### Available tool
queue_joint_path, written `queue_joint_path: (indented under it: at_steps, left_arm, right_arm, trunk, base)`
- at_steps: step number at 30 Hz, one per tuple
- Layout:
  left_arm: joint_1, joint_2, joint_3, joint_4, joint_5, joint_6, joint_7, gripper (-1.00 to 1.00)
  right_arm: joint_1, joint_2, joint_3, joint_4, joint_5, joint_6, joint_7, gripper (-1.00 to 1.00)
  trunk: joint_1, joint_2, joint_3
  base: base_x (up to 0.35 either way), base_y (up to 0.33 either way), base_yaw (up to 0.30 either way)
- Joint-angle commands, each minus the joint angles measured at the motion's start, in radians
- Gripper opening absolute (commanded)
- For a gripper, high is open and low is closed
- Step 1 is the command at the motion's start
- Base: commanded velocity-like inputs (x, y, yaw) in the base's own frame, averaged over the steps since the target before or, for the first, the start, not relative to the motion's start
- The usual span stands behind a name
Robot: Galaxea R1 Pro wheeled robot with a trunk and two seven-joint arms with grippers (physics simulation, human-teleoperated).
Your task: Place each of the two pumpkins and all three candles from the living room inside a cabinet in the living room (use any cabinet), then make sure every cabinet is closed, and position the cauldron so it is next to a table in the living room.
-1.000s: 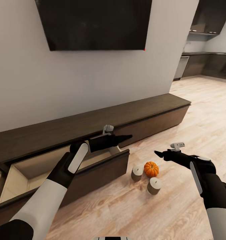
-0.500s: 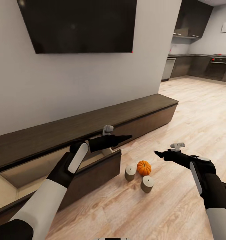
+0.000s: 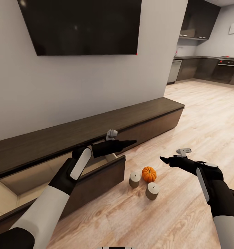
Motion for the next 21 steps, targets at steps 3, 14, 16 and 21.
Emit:
queue_joint_path:
  at_steps: [3, 14, 16, 21]
  left_arm:
    - [0.0, 0.0, 0.0, 0.0, 0.0, 0.0, 0.0, 1.0]
    - [0.0, 0.0, 0.0, 0.001, 0.0, 0.0, 0.001, 1.0]
    - [0.0, 0.0, -0.001, 0.001, 0.0, 0.0, 0.001, 1.0]
    - [-0.001, -0.009, 0.004, 0.013, 0.004, 0.02, 0.098, 1.0]
  right_arm:
    - [0.0, 0.0, 0.0, 0.001, 0.0, 0.0, 0.0, 1.0]
    - [0.0, 0.0, 0.0, 0.004, -0.001, -0.002, 0.003, 1.0]
    - [0.0, 0.001, 0.0, 0.003, -0.001, -0.002, 0.004, 1.0]
    - [0.0, 0.028, 0.002, -0.002, 0.008, 0.012, -0.029, 1.0]
  trunk:
    - [0.0, 0.0, 0.0]
    - [0.0, 0.0, 0.0]
    - [0.0, 0.0, 0.0]
    - [0.0, 0.0, 0.0]
  base:
    - [0.0, 0.0, 0.0]
    - [0.0, 0.0, 0.0]
    - [0.0, 0.0, 0.0]
    - [0.0, 0.0, 0.0]
